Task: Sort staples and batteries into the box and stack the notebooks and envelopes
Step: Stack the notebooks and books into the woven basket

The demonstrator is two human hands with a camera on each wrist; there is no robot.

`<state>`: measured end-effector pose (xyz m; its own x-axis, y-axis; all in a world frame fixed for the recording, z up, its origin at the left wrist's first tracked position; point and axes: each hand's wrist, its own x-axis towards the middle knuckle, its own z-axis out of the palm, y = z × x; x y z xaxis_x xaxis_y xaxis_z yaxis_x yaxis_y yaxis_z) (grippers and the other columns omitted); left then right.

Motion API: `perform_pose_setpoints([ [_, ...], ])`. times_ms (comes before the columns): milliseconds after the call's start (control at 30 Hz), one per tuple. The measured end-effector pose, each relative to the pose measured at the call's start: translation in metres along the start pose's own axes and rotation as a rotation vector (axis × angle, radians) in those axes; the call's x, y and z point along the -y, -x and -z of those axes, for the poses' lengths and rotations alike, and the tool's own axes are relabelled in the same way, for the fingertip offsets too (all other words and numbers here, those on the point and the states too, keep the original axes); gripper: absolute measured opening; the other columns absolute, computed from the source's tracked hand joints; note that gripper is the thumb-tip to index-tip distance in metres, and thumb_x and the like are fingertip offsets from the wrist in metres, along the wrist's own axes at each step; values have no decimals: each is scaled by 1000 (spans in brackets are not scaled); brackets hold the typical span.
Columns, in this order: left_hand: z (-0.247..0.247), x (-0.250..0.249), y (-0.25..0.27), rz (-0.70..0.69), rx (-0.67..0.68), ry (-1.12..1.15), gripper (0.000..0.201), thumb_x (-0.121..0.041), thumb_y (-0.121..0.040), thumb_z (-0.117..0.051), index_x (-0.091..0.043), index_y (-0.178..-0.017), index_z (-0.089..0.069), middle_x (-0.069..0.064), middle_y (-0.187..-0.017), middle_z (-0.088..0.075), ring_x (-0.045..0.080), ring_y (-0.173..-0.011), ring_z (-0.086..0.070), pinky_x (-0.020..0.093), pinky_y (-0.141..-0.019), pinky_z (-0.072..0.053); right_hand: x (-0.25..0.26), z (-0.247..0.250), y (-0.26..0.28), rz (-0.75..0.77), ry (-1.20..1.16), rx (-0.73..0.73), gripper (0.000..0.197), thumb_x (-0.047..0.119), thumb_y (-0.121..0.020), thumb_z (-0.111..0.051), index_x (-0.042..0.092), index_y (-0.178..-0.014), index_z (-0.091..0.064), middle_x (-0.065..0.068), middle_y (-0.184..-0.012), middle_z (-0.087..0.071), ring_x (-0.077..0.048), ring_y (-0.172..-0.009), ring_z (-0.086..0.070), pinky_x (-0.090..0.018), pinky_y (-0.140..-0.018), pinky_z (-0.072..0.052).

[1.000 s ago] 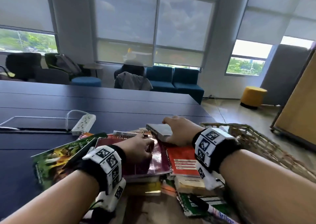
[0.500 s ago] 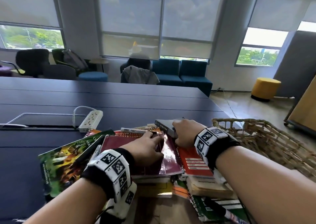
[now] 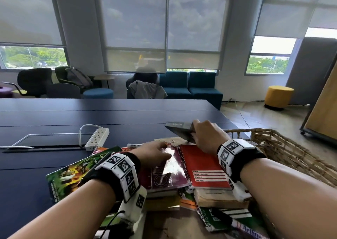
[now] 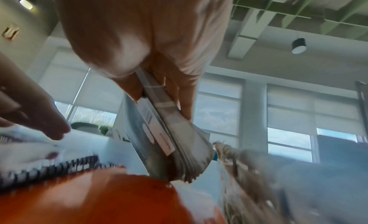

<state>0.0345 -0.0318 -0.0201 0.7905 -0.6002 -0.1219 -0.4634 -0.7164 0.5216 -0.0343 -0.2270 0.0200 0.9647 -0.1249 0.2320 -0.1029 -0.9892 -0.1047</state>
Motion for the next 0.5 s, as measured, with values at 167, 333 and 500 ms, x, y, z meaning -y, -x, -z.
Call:
perform_pose_setpoints([
  [167,13,-37,1,-3,-174,397,51,-48,-105,-46,-4,-124,-64,20,-123,-68,37,-113,-64,39,-94,-51,-7,22,6,16,-170,-214,12,25,-100,-56,15,-105,-53,-15,-98,-68,-35,-86,-65,-38,-72,-50],
  [333,32,-84,17,16,-55,949,62,-71,-95,-46,-14,-104,-71,10,-95,-77,27,-95,-74,40,-85,-58,-2,44,26,205,-237,-332,12,24,-97,-59,21,-94,-48,-9,-91,-65,-29,-78,-63,-44,-73,-55],
  [500,29,-120,21,-23,-40,1275,26,-26,-104,-47,-8,-94,-64,10,-79,-62,18,-64,-62,31,-55,-62,-7,53,54,407,-130,-325,25,20,-97,-61,21,-119,-49,-4,-94,-67,-23,-76,-62,-32,-66,-46],
])
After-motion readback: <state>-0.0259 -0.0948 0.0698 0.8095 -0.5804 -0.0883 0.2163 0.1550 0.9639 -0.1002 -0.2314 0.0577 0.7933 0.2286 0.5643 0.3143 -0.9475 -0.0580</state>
